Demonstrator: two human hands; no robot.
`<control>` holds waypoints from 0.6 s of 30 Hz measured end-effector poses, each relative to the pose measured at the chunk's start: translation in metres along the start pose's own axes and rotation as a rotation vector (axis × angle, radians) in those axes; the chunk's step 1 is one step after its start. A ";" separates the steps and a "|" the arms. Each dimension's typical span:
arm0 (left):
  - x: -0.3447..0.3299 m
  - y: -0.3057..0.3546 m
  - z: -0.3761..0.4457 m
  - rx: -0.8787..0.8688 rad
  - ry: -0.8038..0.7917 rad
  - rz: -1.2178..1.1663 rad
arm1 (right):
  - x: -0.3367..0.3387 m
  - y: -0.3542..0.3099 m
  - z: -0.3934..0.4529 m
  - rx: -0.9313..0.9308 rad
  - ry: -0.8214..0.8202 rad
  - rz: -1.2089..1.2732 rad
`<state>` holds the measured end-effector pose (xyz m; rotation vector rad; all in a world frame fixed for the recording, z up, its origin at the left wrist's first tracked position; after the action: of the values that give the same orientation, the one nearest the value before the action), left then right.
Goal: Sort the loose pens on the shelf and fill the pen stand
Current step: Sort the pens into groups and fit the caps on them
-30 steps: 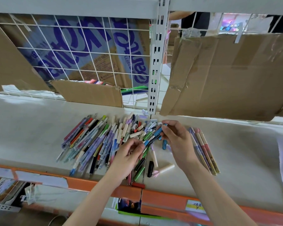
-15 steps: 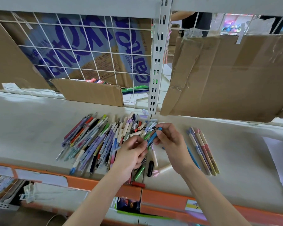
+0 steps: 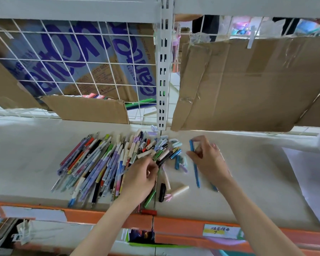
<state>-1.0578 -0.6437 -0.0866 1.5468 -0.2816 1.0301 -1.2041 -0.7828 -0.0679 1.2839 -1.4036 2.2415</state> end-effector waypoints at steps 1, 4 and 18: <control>0.001 0.000 -0.002 -0.035 0.034 0.066 | -0.002 0.009 -0.001 0.007 -0.012 -0.122; 0.001 0.003 -0.004 -0.118 0.097 0.232 | -0.013 0.032 -0.004 0.069 -0.013 -0.354; 0.002 -0.006 -0.006 -0.108 0.030 0.255 | -0.017 0.039 -0.016 0.064 0.076 -0.559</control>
<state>-1.0552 -0.6362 -0.0899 1.4208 -0.5154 1.2149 -1.2252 -0.7857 -0.1083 1.3817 -0.8145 1.9323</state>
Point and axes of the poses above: each hand's wrist, its own z-axis towards the middle knuckle, its own x-axis out of the back of the hand, y = z × x, the point moved 5 cm from there along z, towards the middle knuckle, and after that the axes turned 1 degree about -y, right-handed, at the moved point
